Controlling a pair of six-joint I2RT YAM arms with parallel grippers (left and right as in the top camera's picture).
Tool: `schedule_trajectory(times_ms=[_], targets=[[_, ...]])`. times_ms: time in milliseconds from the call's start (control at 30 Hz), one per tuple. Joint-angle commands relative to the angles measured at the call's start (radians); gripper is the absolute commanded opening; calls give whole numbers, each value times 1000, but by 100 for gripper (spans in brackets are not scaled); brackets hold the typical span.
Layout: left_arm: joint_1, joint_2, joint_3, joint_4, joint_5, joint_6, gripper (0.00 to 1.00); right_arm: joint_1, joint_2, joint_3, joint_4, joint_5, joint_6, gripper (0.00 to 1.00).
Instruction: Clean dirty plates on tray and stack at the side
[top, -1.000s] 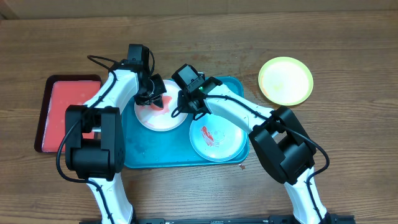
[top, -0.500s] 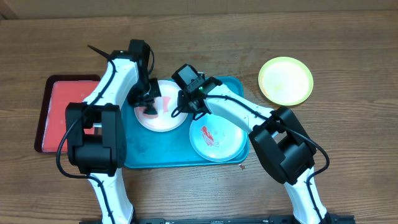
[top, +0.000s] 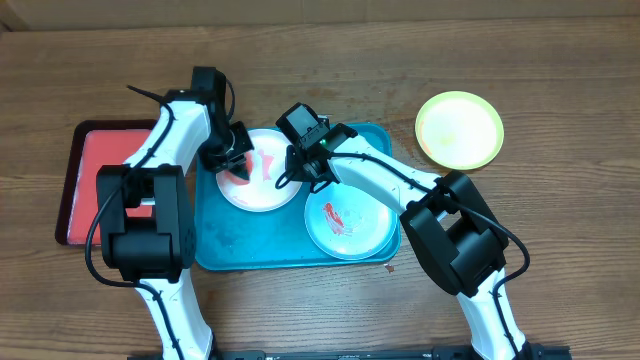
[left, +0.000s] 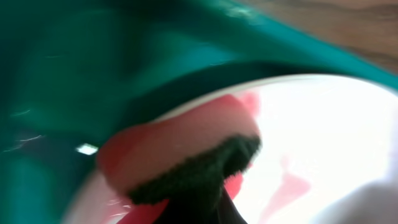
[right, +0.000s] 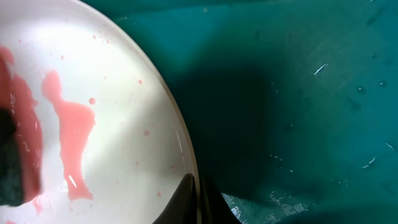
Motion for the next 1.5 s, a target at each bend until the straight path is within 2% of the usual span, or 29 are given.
schedule_trajectory(times_ms=[0,167,333,467,700,833,967,1100,1300,1467], targets=[[-70,15,-40,74,161,-23,4,0,8,-18,-6,21,-3,4],[-119,15,-38,126,176,-22,4,0,8,-18,-7,22,-3,4],[-117,14,-19,85,176,24,4,0,8,-18,-7,22,-3,4],[-86,13,35,-25,130,77,4,0,8,-18,-5,22,-3,4],[10,11,204,-299,-133,76,4,-2,-1,19,-5,40,-94,4],[76,0,291,-418,-233,22,4,-2,-32,48,-6,43,-174,4],[157,-47,320,-448,-246,-25,4,0,-81,82,-8,104,-257,4],[249,-117,320,-438,-246,-48,4,8,-135,117,-18,196,-415,4],[417,-137,312,-442,-237,-32,4,72,-275,122,28,561,-712,4],[500,-137,311,-434,-237,-32,4,173,-327,122,147,850,-1120,4]])
